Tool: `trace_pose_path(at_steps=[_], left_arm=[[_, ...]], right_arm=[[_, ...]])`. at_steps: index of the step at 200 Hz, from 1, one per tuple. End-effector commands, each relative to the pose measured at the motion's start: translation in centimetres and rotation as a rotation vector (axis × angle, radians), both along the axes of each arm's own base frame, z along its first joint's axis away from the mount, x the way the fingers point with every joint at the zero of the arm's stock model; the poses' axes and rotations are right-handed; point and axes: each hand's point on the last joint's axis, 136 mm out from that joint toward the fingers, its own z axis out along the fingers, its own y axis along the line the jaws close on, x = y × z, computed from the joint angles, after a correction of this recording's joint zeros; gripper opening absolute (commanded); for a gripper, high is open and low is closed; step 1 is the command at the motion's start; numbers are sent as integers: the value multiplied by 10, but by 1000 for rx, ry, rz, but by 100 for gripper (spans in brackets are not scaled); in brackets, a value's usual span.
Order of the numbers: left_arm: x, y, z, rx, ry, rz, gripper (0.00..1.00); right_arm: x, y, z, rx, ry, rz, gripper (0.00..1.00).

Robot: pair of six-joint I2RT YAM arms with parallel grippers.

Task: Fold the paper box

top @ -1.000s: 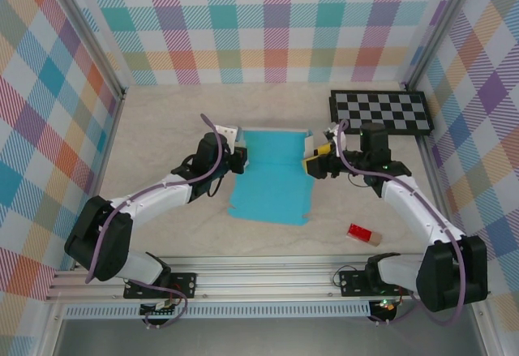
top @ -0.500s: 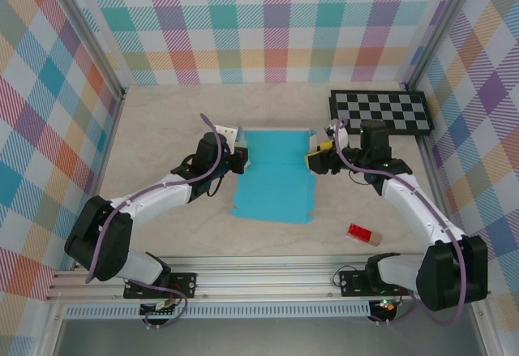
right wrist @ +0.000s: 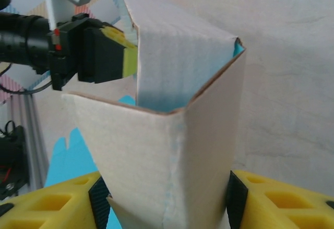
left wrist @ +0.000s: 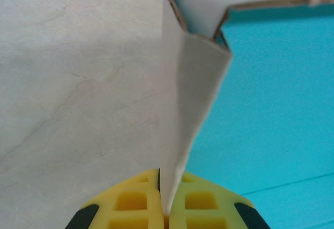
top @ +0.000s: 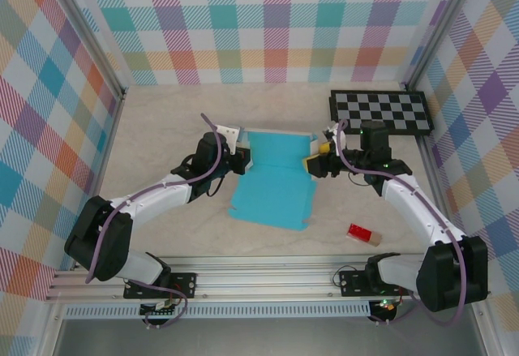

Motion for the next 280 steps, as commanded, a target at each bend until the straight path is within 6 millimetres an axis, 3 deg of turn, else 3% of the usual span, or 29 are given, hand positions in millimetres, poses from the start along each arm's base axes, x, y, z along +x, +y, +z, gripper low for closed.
trace_pose_path(at_steps=[1, 62, 78, 88, 94, 101, 137, 208, 280], left_arm=[[10, 0, 13, -34, -23, 12, 0], [15, 11, 3, -21, 8, 39, 0], [15, 13, 2, -18, 7, 43, 0], [15, 14, 2, -17, 8, 46, 0], [14, 15, 1, -17, 8, 46, 0], [14, 15, 1, -16, 8, 46, 0], [12, 18, 2, -20, 5, 48, 0], [9, 15, 7, -37, -1, 28, 0], [10, 10, 8, -61, 2, 18, 0]], right_arm=[[-18, 13, 20, 72, 13, 128, 63], [-6, -3, 23, -1, 1, 36, 68], [2, -10, 19, -47, 6, -19, 74], [5, -13, 20, -57, -3, -39, 80], [6, -14, 21, -60, -9, -49, 91], [6, -16, 21, -63, -14, -56, 93], [6, -19, 15, -85, -24, -46, 90], [29, -35, 5, -96, -4, -76, 79], [36, -26, -1, -66, 32, -70, 73]])
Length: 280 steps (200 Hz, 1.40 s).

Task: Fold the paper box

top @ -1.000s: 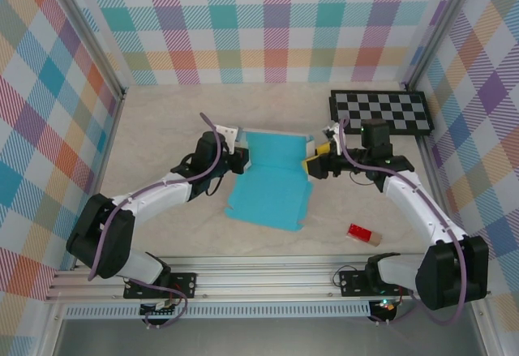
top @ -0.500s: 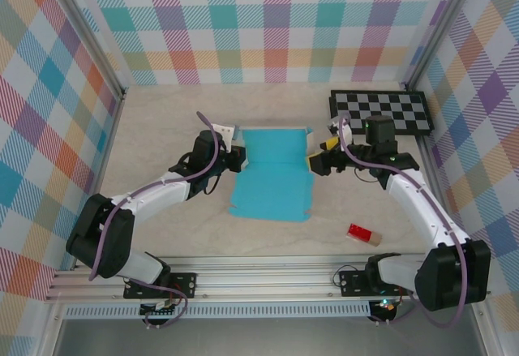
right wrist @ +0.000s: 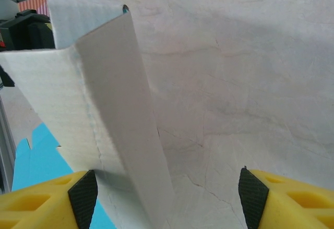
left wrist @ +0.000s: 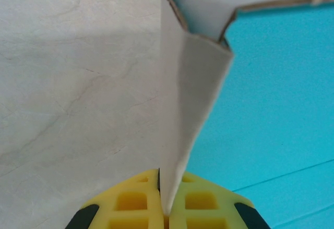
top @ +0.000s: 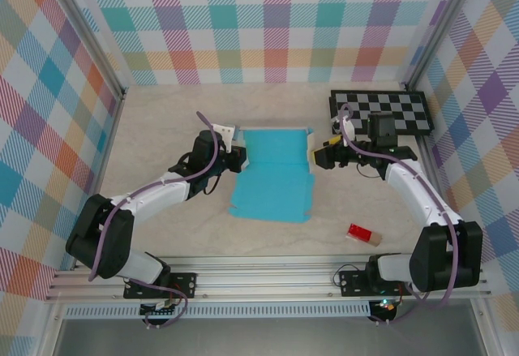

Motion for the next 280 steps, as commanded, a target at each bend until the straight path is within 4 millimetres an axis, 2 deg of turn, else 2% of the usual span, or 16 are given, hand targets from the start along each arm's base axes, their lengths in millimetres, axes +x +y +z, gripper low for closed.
trace_pose_path(at_steps=[1, 40, 80, 133, 207, 280], left_arm=[[2, -2, 15, -54, -28, -5, 0], [4, -5, 17, -64, -27, -8, 0], [4, -6, 18, -74, -23, -12, 0], [8, -2, 16, -76, -2, 37, 0], [12, -5, 15, -55, 22, 103, 0], [9, -17, 21, -56, 18, 97, 0]], right_arm=[[2, 9, 10, 26, -30, 37, 72], [4, 19, 3, -8, -40, 37, 67], [8, 23, 6, -21, -68, 20, 60], [16, 34, 3, -127, -142, -53, 38], [40, 36, -15, -326, -224, -278, 32], [54, 52, -30, -407, -230, -377, 20]])
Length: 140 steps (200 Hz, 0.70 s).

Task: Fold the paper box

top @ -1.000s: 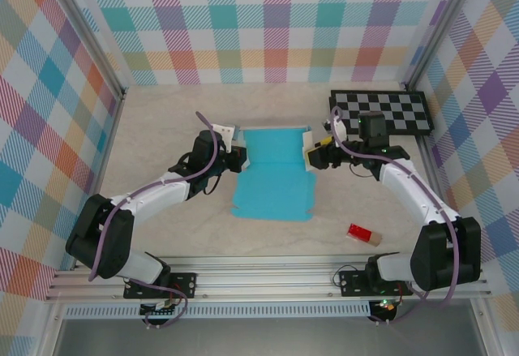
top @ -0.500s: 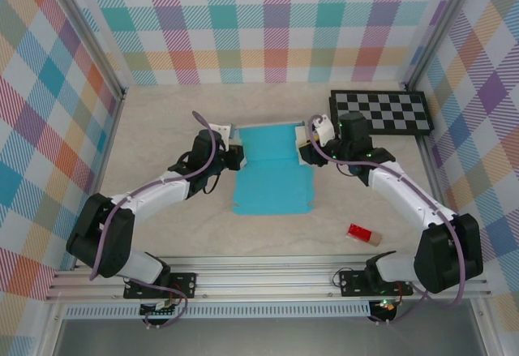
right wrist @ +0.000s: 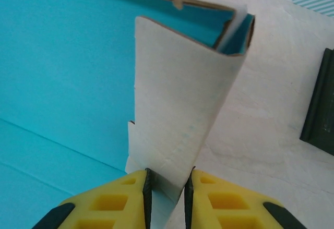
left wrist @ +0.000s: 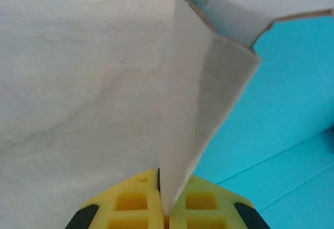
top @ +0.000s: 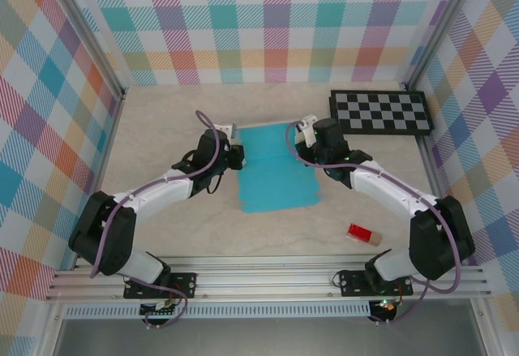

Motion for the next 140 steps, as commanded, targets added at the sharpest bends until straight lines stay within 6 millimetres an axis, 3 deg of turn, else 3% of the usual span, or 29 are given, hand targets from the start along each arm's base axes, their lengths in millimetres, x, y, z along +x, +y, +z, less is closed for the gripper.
trace_pose_path(at_steps=[1, 39, 78, 107, 140], left_arm=[[3, -24, 29, -82, -49, -40, 0], [2, -27, 25, -64, -35, -55, 0], [1, -25, 15, -33, -16, -58, 0], [2, -28, 15, -42, -3, -62, 0], [9, -28, 5, -26, 21, -39, 0]], right_arm=[[8, 12, 7, 0, -33, -32, 20], [10, 16, -2, -102, -62, 15, 12], [7, 7, -11, -171, -93, 60, 0], [8, 3, -22, -200, -79, 49, 0], [23, -11, -44, -223, -48, -57, 0]])
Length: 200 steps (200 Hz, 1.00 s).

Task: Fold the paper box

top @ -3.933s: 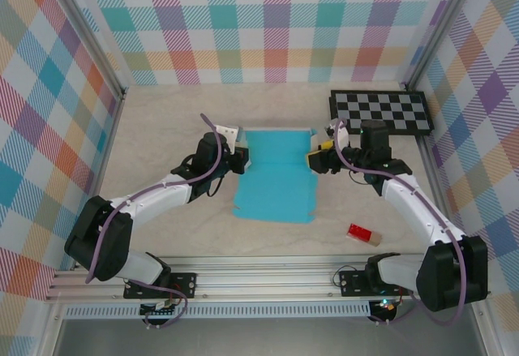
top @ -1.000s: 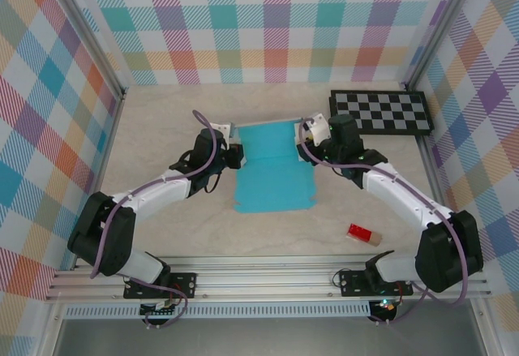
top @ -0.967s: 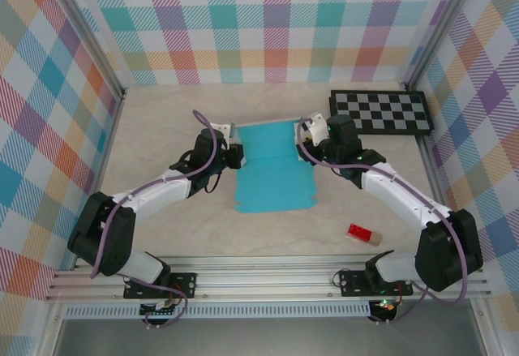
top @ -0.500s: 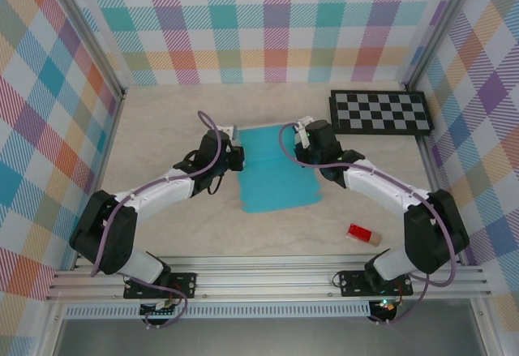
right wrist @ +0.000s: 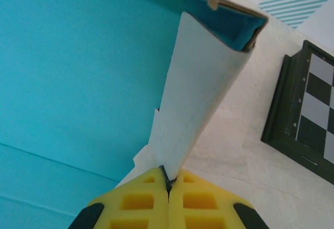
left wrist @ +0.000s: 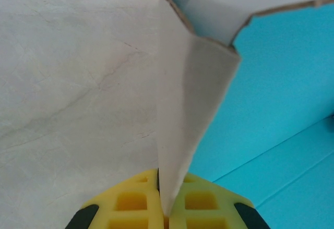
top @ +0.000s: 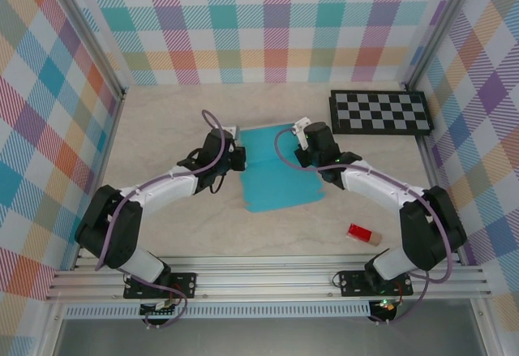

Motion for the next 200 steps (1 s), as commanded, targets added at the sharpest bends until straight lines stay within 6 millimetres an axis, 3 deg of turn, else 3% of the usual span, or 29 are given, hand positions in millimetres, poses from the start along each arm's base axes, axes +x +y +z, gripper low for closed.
trace_pose_path(at_steps=[1, 30, 84, 124, 155, 170, 200], left_arm=[[6, -24, 21, -69, -32, -43, 0], [10, -22, 9, -31, -14, -29, 0], [2, -17, -12, 249, 225, -76, 0], [9, -15, -3, 315, 216, -66, 0], [9, -19, -3, 307, 224, -67, 0], [7, -20, -5, 305, 234, -76, 0], [5, -18, -7, 302, 240, -73, 0]], right_arm=[[7, -3, -24, -25, 25, -27, 0], [8, 1, -47, 175, 140, -81, 0], [-1, 4, -82, 254, 387, -270, 1], [-14, -1, -77, 236, 492, -340, 8], [-20, 6, -76, 267, 524, -305, 17], [-23, 10, -75, 286, 534, -274, 27], [-31, 23, -73, 359, 570, -177, 33]])
